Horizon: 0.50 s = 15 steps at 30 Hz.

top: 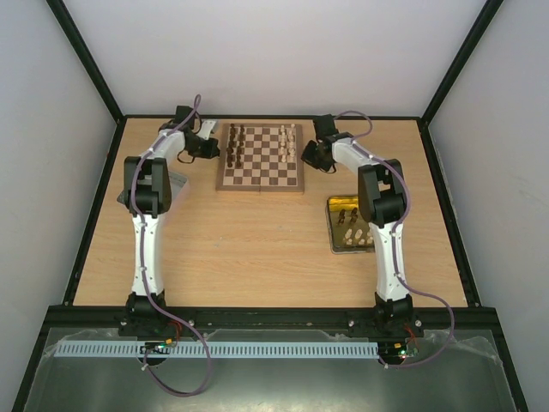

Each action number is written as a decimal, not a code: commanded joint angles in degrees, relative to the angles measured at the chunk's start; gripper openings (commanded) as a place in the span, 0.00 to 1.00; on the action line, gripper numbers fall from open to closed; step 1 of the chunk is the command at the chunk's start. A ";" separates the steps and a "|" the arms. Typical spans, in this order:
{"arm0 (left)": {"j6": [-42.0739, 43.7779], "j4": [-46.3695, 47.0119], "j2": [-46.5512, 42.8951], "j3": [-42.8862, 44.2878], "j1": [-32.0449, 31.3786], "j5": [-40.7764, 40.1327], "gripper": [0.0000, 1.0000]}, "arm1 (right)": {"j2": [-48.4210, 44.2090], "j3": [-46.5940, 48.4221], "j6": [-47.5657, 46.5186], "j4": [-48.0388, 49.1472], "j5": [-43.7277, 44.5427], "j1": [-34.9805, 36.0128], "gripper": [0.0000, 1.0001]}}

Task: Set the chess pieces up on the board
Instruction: Move the chessboard to the center of the board.

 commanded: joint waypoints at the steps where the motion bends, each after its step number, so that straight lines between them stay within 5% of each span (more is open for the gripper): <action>1: 1.51 -5.86 -0.71 -5.60 -1.08 1.06 0.02 | 1.23 -2.80 1.07 -0.53 -2.30 1.80 0.02; 15: 2.71 -4.65 -6.36 -14.93 -2.15 3.32 0.02 | -5.47 -13.83 0.58 3.27 -2.31 4.23 0.02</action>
